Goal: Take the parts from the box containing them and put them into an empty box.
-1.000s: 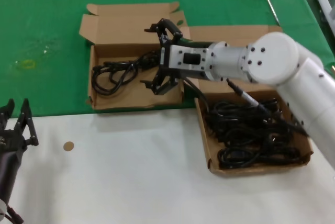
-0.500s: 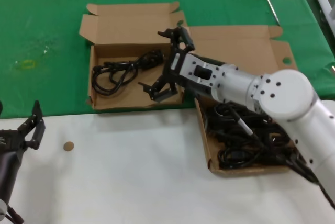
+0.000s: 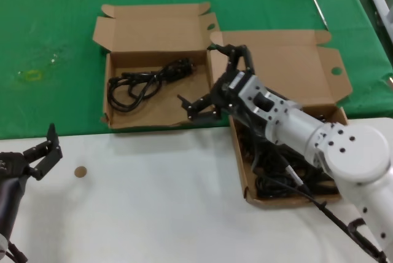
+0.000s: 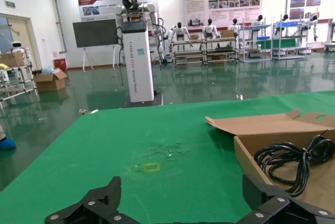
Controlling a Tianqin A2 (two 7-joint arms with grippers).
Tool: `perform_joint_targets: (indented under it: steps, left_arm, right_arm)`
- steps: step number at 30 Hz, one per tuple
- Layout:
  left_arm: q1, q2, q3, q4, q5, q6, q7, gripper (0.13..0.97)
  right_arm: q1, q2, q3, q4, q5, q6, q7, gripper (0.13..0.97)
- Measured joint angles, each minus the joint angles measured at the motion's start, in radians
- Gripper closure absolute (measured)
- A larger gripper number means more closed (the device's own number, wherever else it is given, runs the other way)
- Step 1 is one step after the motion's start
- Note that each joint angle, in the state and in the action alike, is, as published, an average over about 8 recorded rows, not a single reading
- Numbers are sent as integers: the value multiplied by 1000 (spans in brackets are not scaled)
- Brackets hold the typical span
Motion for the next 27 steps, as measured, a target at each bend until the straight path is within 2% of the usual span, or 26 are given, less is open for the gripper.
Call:
perform_joint_targets:
  steps: [4,12,21,27]
  left_arm:
    - [0,0,0,0,0,0,0,363]
    - [0,0,0,0,0,0,0,217]
    - [0,0,0,0,0,0,0,142]
    - [0,0,0,0,0,0,0,135]
  right_arm:
    - [-56,4,30,37,32,38,11,129]
    - [-169,11,91,114,96,115,34,129]
    - [-296,19,159,199,167,201,59,129]
    - [-379,24,203,255,214,258,76,129]
